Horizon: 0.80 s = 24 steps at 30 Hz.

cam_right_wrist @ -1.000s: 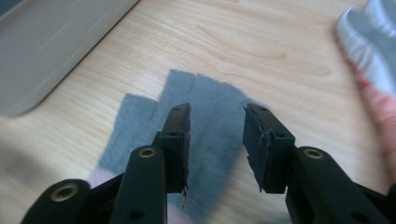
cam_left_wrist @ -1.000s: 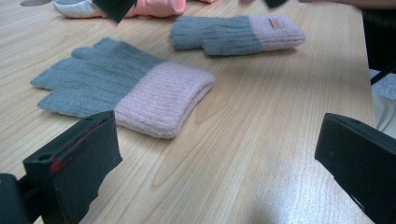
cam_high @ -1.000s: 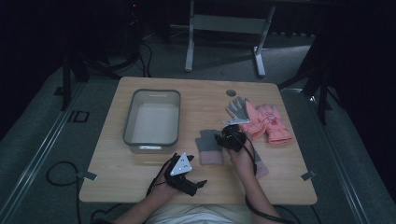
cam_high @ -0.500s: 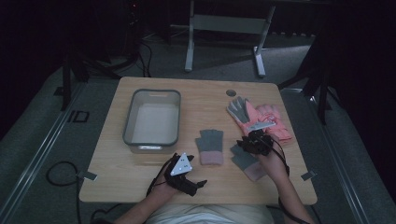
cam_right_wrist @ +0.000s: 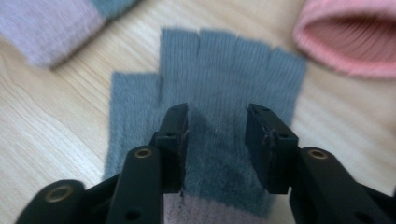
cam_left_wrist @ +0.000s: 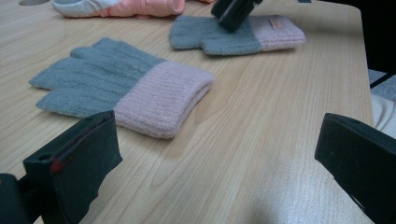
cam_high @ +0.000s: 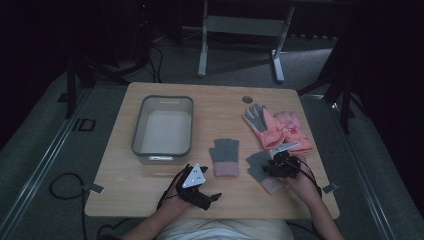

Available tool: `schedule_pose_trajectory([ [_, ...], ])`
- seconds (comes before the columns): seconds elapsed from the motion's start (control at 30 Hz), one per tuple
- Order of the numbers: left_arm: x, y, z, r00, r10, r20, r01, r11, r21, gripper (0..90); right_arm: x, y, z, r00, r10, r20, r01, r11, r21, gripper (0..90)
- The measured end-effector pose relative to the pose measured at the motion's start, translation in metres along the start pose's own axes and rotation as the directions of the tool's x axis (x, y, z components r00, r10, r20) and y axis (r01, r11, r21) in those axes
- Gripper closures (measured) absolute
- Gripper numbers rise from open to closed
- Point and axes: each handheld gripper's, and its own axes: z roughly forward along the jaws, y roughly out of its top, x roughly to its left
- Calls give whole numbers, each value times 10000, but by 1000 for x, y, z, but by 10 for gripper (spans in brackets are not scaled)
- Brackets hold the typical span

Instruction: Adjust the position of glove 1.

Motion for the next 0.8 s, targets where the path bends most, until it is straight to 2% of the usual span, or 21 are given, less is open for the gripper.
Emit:
schedule_pose_trajectory([
  [0.1, 0, 0, 0, 10000, 8, -2, -8, 10000, -18, 0, 0, -3, 3, 10000, -95, 20, 95, 9997, -207, 625],
  [0.2, 0, 0, 0, 10000, 10, -4, -10, 10000, -3, 0, 2, -5, 3, 9999, -121, 39, 122, 9995, -278, 704],
  [0.3, 0, 0, 0, 10000, -17, -4, 17, 10000, -24, 0, 6, -3, 4, 9998, 11, 179, -7, 9998, -201, 781],
  [0.37, 0, 0, 0, 10000, -5, -7, 5, 10000, -32, 0, 9, -3, 4, 9992, 185, 344, -178, 9996, -219, 799],
  [0.5, 0, 0, 0, 10000, -13, -14, 13, 10000, -55, 0, 10, 0, -1, 9978, 548, 374, -544, 9985, -99, 844],
  [0.53, 0, 0, 0, 10000, -11, -11, 11, 10000, -40, 0, 10, 2, -4, 9972, 661, 341, -659, 9978, -61, 846],
  [0.63, 0, 0, 0, 10000, -11, -49, 11, 10000, -67, 0, 12, 9, -25, 9922, 1234, 168, -1219, 9899, -719, 849],
  [0.7, 0, 0, -1, 10000, 62, -58, -63, 9999, -128, 0, 14, 13, -41, 9867, 1588, 336, -1535, 9803, -1241, 849],
  [0.73, 0, 0, -1, 10000, 62, -58, -63, 9999, -128, 0, 14, 13, -41, 9867, 1588, 336, -1535, 9803, -1241, 849],
  [0.77, 0, 0, -1, 9999, 113, -70, -114, 9999, -120, 0, 14, 16, -49, 9847, 1710, 323, -1649, 9763, -1403, 849],
  [0.8, -1, 0, -1, 9999, 136, -81, -137, 9998, -122, 0, 16, 18, -58, 9802, 1933, 426, -1834, 9679, -1721, 849],
])
